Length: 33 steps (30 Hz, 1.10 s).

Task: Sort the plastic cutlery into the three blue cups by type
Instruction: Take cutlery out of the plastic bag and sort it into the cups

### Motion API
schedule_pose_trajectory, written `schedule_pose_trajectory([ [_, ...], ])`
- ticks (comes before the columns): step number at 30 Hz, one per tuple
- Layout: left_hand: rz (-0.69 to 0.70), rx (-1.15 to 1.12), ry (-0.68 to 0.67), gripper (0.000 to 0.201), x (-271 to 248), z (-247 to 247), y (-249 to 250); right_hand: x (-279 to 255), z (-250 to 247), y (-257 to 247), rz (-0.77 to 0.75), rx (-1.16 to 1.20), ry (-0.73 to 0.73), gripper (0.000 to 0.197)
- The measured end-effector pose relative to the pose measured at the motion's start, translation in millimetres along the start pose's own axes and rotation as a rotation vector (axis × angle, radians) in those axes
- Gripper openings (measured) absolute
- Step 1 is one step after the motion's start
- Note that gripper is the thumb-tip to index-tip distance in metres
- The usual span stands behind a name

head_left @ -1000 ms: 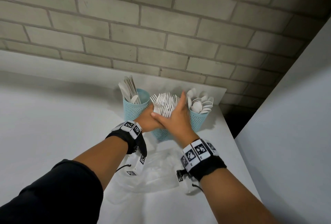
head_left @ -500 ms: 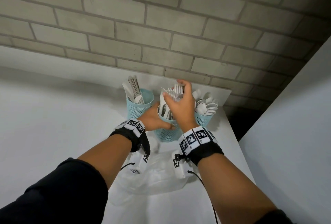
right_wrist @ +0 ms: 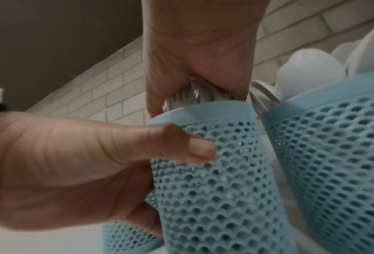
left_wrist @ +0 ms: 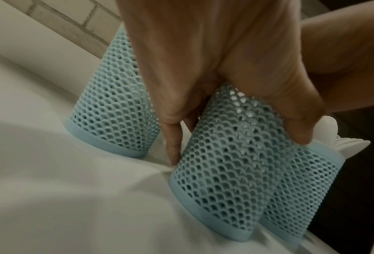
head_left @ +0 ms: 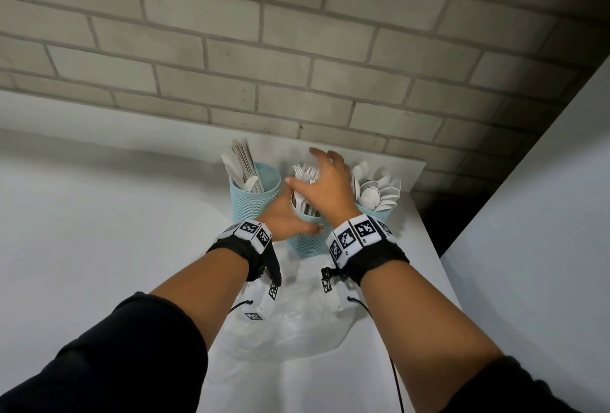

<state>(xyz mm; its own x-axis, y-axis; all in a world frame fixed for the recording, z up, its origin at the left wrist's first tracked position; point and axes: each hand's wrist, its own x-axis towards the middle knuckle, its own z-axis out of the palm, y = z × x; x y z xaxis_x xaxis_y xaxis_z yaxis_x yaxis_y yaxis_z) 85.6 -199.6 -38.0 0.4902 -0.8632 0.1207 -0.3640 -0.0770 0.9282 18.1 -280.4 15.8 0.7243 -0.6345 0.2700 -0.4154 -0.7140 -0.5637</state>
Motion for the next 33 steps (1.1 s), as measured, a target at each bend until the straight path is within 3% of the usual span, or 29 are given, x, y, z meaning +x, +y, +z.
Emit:
schedule_pose_trajectory([
  [2, -0.027, 0.026, 0.000, 0.059, 4, -1, -3, 6, 3, -1, -0.056, -0.019, -0.107, 0.066],
  [3, -0.044, 0.030, -0.013, 0.054, 5, -1, -5, 8, 5, -2, -0.087, -0.001, -0.170, 0.052],
  [5, -0.062, 0.013, -0.048, 0.069, 11, 0, -11, 14, 6, -2, -0.051, 0.007, -0.156, 0.028],
  [7, -0.076, -0.002, -0.022, 0.087, 13, 1, -12, 17, 6, 3, -0.007, -0.057, -0.040, 0.029],
  [9, -0.056, -0.004, 0.019, 0.077, 16, 1, -15, 13, 7, 3, -0.068, -0.062, -0.039, 0.032],
  [12, -0.011, -0.011, 0.007, 0.063, 18, 1, -15, 10, 8, -2, -0.178, -0.037, -0.106, 0.022],
  [17, -0.029, -0.033, 0.051, 0.100, 19, 2, -15, 12, 6, 2, -0.094, 0.073, 0.291, 0.020],
  [22, -0.088, 0.015, 0.042, 0.110, 23, 3, -19, 14, 10, 8, -0.131, -0.062, 0.190, 0.042],
  [26, -0.084, 0.031, 0.067, 0.098, 25, 3, -20, 17, 2, 7, -0.217, -0.220, -0.061, 0.042],
  [29, -0.073, 0.039, 0.063, 0.105, 25, 3, -19, 21, -2, 3, -0.148, -0.267, -0.088, 0.056],
  [33, -0.116, 0.061, 0.057, 0.088, 25, 2, -20, 22, 5, -1, -0.230, -0.362, -0.131, 0.043],
])
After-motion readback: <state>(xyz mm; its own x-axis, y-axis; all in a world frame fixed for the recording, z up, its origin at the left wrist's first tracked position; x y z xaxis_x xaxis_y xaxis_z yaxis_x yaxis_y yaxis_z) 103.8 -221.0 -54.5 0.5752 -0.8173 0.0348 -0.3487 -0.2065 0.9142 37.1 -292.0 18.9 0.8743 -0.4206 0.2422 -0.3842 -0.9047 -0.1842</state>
